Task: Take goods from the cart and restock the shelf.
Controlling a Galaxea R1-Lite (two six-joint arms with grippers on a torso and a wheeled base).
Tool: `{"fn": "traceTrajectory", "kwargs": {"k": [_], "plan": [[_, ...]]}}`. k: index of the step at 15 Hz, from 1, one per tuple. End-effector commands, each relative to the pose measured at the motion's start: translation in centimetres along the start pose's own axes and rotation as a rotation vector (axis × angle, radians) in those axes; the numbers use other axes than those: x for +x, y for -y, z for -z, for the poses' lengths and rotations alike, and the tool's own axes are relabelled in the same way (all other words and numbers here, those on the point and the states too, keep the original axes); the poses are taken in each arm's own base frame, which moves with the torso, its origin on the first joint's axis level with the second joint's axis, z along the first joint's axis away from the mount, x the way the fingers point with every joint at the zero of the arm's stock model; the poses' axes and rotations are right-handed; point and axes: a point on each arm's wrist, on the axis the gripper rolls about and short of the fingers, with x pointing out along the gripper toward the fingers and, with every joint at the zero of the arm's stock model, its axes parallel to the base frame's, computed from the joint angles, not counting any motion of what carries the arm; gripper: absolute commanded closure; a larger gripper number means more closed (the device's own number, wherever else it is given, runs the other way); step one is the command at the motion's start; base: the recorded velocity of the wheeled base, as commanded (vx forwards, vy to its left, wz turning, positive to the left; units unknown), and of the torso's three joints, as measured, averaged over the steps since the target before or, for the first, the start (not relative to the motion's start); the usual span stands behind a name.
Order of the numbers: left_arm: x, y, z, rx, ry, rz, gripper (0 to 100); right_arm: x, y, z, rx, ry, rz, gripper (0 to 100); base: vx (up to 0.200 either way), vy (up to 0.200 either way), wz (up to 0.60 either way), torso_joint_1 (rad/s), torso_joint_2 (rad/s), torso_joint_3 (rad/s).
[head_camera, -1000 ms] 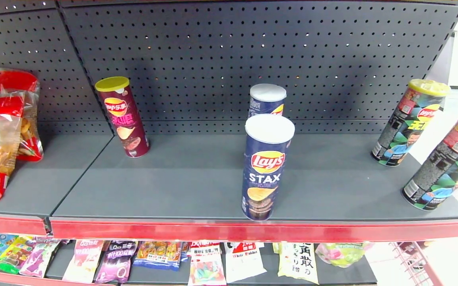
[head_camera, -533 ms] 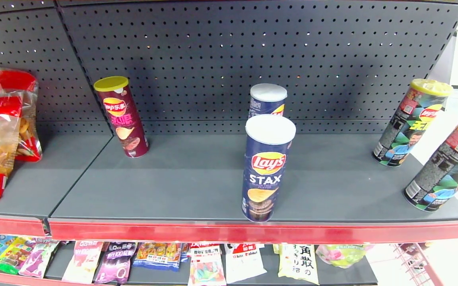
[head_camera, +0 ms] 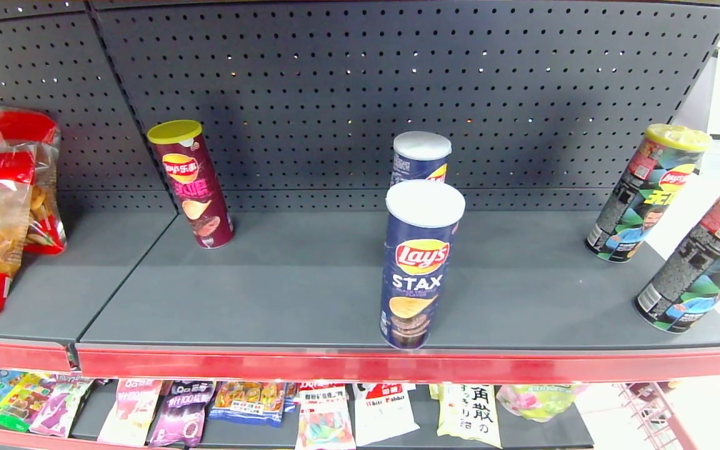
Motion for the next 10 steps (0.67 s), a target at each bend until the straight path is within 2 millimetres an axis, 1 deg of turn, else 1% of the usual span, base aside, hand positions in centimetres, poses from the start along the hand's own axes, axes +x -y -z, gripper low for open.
{"fn": "traceTrajectory", "kwargs": {"k": [1, 8, 10], "plan": [[0.09, 0.02, 0.10, 0.001, -0.007, 0.002, 0, 0.07, -0.04, 0.17, -0.002, -0.008, -0.002, 0, 0.000, 0.000, 0.00, 0.000, 0.00, 0.000], [0.11, 0.18, 0.58, 0.021, -0.013, -0.004, 0, 0.10, -0.05, 0.21, -0.002, -0.010, -0.004, 0, 0.000, 0.000, 0.00, 0.000, 0.00, 0.000], [0.15, 0.21, 0.68, 0.023, -0.014, -0.001, 0, 0.12, -0.06, 0.25, -0.002, -0.012, -0.004, 0, -0.200, 0.000, 0.00, 0.007, 0.00, 0.002]]}}
